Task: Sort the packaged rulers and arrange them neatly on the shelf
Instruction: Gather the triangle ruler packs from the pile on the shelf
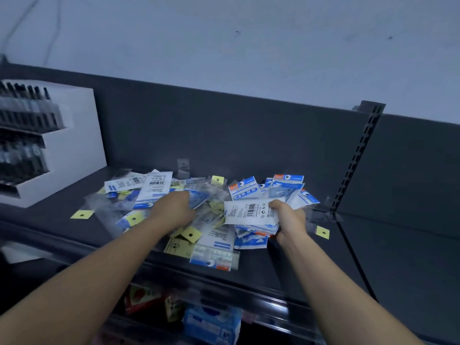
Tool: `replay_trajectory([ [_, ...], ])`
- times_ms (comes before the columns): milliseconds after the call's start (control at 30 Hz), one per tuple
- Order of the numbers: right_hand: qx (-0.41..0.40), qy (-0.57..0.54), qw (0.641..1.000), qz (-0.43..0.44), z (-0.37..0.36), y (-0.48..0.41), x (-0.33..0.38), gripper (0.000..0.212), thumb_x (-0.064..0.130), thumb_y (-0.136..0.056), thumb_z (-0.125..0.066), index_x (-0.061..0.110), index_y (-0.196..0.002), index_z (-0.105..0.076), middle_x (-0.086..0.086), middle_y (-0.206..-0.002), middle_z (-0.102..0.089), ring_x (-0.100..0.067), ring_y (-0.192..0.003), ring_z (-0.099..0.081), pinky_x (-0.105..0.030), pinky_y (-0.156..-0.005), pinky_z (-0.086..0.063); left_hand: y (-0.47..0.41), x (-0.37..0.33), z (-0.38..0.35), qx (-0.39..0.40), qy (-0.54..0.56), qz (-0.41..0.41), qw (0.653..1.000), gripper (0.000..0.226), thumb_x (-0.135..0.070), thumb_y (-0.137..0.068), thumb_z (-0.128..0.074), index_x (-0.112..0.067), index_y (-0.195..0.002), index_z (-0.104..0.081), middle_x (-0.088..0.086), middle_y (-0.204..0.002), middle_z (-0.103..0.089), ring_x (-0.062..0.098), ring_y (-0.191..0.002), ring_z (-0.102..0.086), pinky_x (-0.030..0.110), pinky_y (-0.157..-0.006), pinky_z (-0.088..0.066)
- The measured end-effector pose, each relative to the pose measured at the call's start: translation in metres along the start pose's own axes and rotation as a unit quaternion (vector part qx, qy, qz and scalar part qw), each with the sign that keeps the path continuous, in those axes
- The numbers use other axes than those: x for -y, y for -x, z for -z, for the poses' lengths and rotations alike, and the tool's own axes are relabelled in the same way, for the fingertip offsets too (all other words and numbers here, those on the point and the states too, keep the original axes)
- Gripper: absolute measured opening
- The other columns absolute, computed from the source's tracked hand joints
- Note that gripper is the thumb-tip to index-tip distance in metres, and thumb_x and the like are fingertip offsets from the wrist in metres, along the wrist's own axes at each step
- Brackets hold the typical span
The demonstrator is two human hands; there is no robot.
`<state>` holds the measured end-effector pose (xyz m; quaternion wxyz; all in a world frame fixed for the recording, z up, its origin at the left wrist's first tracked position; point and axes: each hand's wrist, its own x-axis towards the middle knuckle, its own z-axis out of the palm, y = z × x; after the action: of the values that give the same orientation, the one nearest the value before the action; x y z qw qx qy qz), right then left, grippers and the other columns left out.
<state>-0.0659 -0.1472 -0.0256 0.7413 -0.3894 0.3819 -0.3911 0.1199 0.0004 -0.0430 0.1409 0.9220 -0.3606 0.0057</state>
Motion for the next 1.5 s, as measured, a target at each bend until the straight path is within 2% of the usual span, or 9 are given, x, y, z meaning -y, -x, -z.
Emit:
replay_trajectory([
  [267,0.01,0.012,1.0,-0.015,0.009,0.003,0.004,0.039,-0.008,-0.085,-0.057,0.0,-0.122,-0.049,-0.023,-0.103,-0.067,-0.03,-0.07,-0.067,-0.041,-0.046,-0.057,0.009,-0.054,0.006,-0.135,0.258,-0.077,0.953,0.051,-0.016,-0.077,-0.067,-0.019,-0.127,-0.056,0.003,-0.125,-0.049,0.022,-0.11,-0.051,0.027,-0.082,-0.039],
  [467,-0.004,0.017,1.0,-0.006,0.019,0.0,0.009,0.029,-0.007,-0.085,-0.058,0.005,-0.11,-0.049,-0.021,-0.103,-0.067,-0.03,-0.074,-0.067,-0.045,-0.059,-0.059,-0.003,-0.057,0.021,-0.096,0.032,0.024,0.995,0.044,-0.033,-0.084,-0.059,-0.021,-0.126,-0.054,0.006,-0.125,-0.048,0.026,-0.116,-0.045,0.036,-0.087,-0.041],
  [633,0.04,0.023,0.999,-0.016,0.007,0.0,0.004,0.023,-0.008,-0.086,-0.057,0.007,-0.104,-0.054,-0.019,-0.095,-0.068,-0.03,-0.074,-0.068,-0.046,-0.064,-0.057,0.0,-0.063,0.022,-0.183,0.267,-0.048,0.945,0.055,-0.02,-0.084,-0.062,-0.018,-0.136,-0.045,0.006,-0.13,-0.041,0.023,-0.12,-0.039,0.034,-0.097,-0.036],
  [800,0.059,0.01,0.998,-0.012,-0.009,-0.006,-0.003,0.034,-0.007,-0.085,-0.056,-0.003,-0.119,-0.056,-0.018,-0.091,-0.069,-0.027,-0.07,-0.068,-0.038,-0.052,-0.059,0.004,-0.077,-0.003,0.014,0.339,-0.138,0.931,0.038,-0.038,-0.093,-0.058,-0.019,-0.126,-0.056,0.0,-0.129,-0.042,0.014,-0.116,-0.044,0.03,-0.098,-0.037],
  [933,0.076,0.006,0.997,-0.02,-0.017,-0.011,-0.008,0.034,0.009,-0.085,-0.069,-0.001,-0.116,-0.061,-0.023,-0.103,-0.071,-0.039,-0.09,-0.07,-0.052,-0.073,-0.058,0.001,-0.075,-0.009,0.086,0.332,-0.179,0.922,0.02,-0.009,-0.1,-0.042,-0.015,-0.104,-0.06,0.007,-0.115,-0.055,0.017,-0.108,-0.048,0.025,-0.084,-0.037],
  [1100,0.065,0.075,0.995,-0.002,-0.029,-0.017,-0.014,0.042,-0.009,-0.073,-0.073,-0.004,-0.113,-0.06,-0.023,-0.096,-0.071,-0.029,-0.064,-0.071,-0.04,-0.052,-0.059,-0.007,-0.053,-0.006,0.096,0.354,-0.108,0.924,0.033,-0.02,-0.097,-0.053,-0.021,-0.13,-0.057,-0.008,-0.127,-0.051,0.017,-0.116,-0.054,0.031,-0.092,-0.046],
  [1233,0.077,0.076,0.994,-0.019,-0.035,-0.023,-0.013,0.039,-0.01,-0.079,-0.067,-0.002,-0.115,-0.058,-0.021,-0.092,-0.071,-0.031,-0.067,-0.07,-0.038,-0.049,-0.057,-0.029,0.0,0.007,-0.062,0.074,0.048,0.994,0.044,-0.042,-0.095,-0.05,-0.022,-0.134,-0.051,0.006,-0.141,-0.045,0.028,-0.128,-0.043,0.042,-0.101,-0.036],
  [1333,0.093,0.081,0.992,-0.027,-0.043,-0.022,-0.013,0.036,-0.008,-0.08,-0.066,0.0,-0.114,-0.058,-0.02,-0.089,-0.072,-0.03,-0.066,-0.07,-0.041,-0.054,-0.059,-0.044,0.047,0.004,0.038,-0.018,0.185,0.982,0.081,-0.073,-0.085,-0.042,-0.011,-0.137,-0.041,0.015,-0.144,-0.042,0.034,-0.132,-0.037,0.049,-0.108,-0.031],
  [1500,0.103,0.076,0.992,-0.021,-0.057,-0.021,-0.008,0.034,-0.007,-0.081,-0.066,-0.001,-0.114,-0.058,-0.02,-0.091,-0.071,-0.031,-0.069,-0.07,-0.043,-0.062,-0.059,-0.049,0.06,0.002,-0.011,0.016,0.143,0.99,0.026,-0.033,-0.087,-0.055,-0.015,-0.105,-0.057,0.006,-0.113,-0.062,0.028,-0.105,-0.056,0.037,-0.088,-0.045],
])
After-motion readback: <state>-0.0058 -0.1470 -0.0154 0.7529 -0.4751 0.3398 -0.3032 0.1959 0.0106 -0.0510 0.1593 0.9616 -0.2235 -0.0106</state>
